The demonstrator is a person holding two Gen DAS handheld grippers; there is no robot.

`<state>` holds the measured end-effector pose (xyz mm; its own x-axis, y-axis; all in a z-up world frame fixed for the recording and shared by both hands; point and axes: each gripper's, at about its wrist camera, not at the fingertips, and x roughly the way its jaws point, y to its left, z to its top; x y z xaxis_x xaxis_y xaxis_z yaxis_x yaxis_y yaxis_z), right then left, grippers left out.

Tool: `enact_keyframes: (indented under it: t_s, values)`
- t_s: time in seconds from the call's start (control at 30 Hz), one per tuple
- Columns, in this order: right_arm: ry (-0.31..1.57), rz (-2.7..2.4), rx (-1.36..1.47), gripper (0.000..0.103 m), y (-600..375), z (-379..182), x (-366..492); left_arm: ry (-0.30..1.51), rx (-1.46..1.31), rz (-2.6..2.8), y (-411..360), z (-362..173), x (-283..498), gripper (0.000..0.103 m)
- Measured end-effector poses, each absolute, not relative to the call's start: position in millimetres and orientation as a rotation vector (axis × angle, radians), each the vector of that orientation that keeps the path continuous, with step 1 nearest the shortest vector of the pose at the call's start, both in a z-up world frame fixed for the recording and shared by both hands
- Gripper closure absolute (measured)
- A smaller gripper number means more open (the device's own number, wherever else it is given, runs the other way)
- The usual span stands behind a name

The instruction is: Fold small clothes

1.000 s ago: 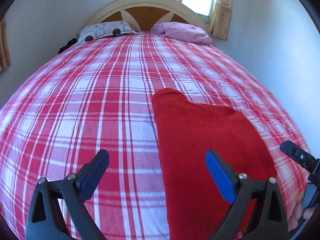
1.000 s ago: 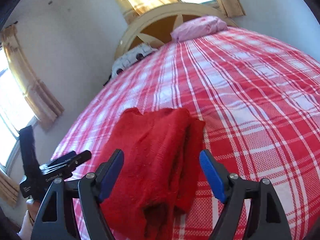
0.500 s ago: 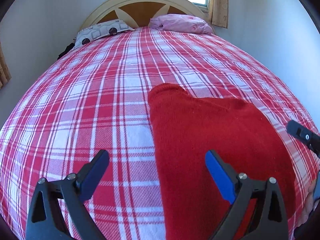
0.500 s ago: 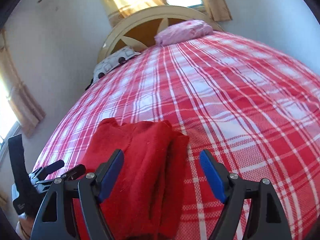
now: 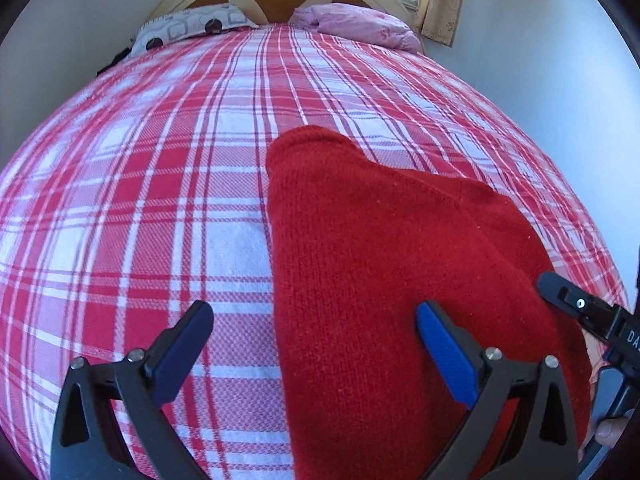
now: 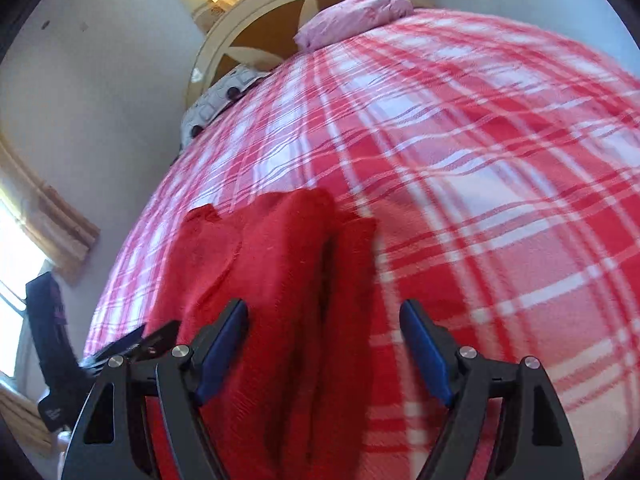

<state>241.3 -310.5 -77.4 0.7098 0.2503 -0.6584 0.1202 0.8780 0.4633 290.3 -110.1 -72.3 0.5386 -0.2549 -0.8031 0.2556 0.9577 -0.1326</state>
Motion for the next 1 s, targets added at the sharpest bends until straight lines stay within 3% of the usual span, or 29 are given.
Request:
enact_keyframes:
  t_s: [0.1,0.17,0.27,0.37,0.43,0.73,0.83,1.0]
  values:
    - [0.786,0.097,0.362,0.027,-281.3,-77.4,242.2,0.986,-0.041,-0.31,-108.9,-76.9,293.6,0.0]
    - [0.77,0.104,0.299,0.046,-269.6,-74.0,239.3,0.998,-0.051,-0.312,-108.9,-79.0,294.3,0.0]
    - [0.765,0.094,0.294,0.055,-270.7,-76.2,237.0,0.992,-0.041,-0.31,-111.9,-78.9,292.9,0.0]
    - [0.757,0.11,0.342,0.056,-277.9,-81.4,236.6,0.974,-0.017,-0.33,-117.1,-76.5,289.6,0.008]
    - [0.75,0.115,0.356,0.056,-280.1,-83.4,236.2,0.955,-0.003,-0.368,-121.7,-73.2,284.1,0.027]
    - [0.716,0.05,0.26,0.063,-267.4,-80.4,230.5,0.869,0.129,-0.33,-144.9,-66.4,271.7,0.054]
    - [0.693,0.0,0.164,0.067,-253.4,-75.8,227.2,0.816,0.217,-0.287,-160.0,-66.4,263.3,0.06]
    - [0.7,0.019,0.204,0.067,-262.0,-77.5,228.3,0.8,0.21,-0.267,-158.3,-67.4,263.7,0.061]
